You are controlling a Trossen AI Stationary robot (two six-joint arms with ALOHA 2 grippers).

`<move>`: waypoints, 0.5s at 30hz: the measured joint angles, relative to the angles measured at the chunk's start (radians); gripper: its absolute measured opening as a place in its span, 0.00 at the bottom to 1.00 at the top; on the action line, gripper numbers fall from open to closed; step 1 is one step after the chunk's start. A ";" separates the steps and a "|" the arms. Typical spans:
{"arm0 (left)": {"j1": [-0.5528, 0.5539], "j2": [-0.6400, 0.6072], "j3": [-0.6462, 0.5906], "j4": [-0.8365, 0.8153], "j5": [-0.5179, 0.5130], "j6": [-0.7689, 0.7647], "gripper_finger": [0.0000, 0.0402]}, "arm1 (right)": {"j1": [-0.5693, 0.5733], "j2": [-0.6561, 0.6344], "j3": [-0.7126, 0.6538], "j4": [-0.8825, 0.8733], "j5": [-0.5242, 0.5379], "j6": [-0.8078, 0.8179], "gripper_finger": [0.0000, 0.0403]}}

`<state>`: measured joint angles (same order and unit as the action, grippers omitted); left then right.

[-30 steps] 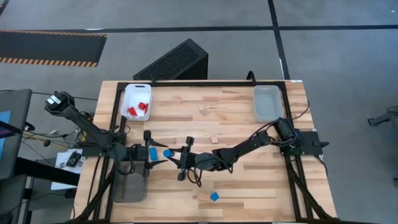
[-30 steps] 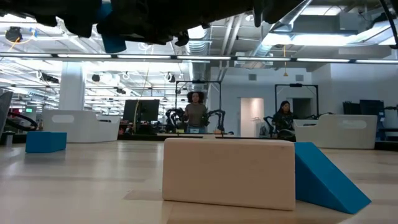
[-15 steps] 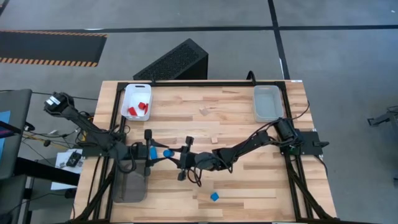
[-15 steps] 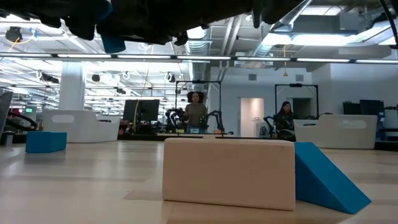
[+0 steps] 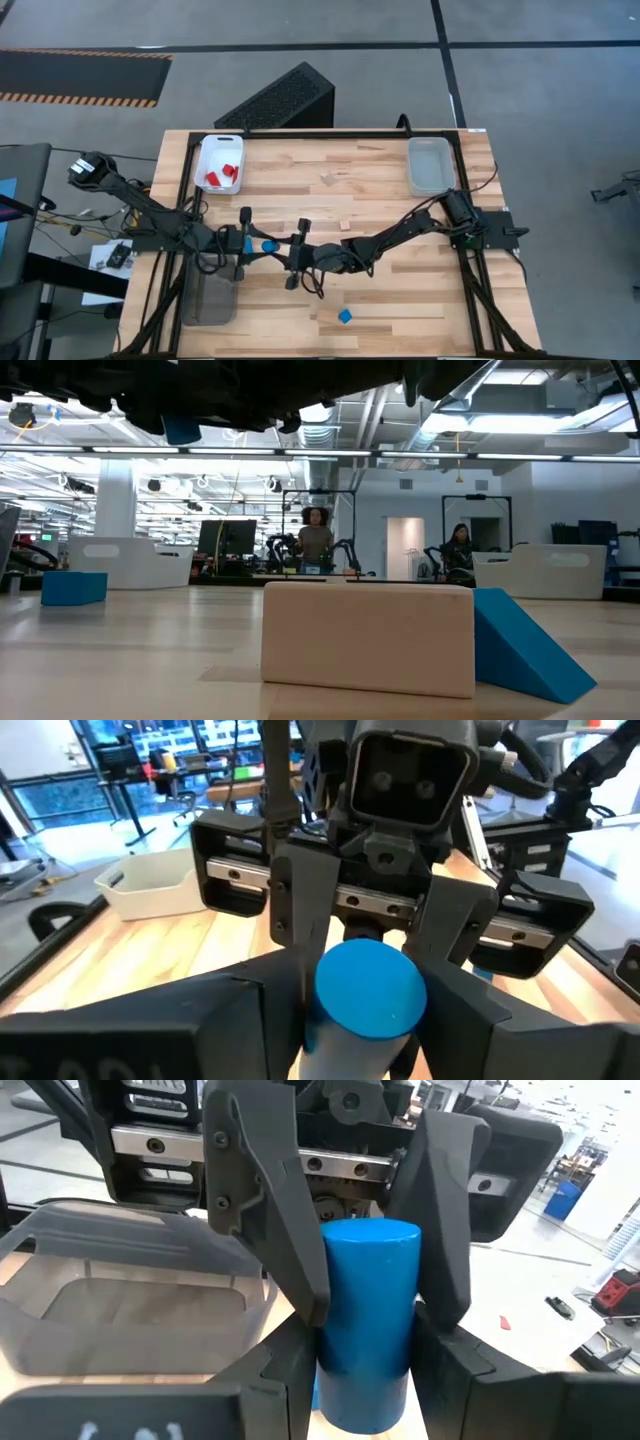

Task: Sort & place blocks by color
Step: Put the bottom right blue block into the black bin

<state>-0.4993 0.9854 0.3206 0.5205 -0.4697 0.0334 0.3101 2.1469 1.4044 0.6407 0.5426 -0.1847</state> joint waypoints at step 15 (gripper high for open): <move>0.001 0.016 0.000 0.018 -0.004 0.022 0.28 | 0.001 0.001 0.000 0.001 -0.010 0.004 0.36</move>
<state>-0.4984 1.0015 0.3206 0.5381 -0.4733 0.0555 0.3111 2.1475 1.4044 0.6416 0.5327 -0.1805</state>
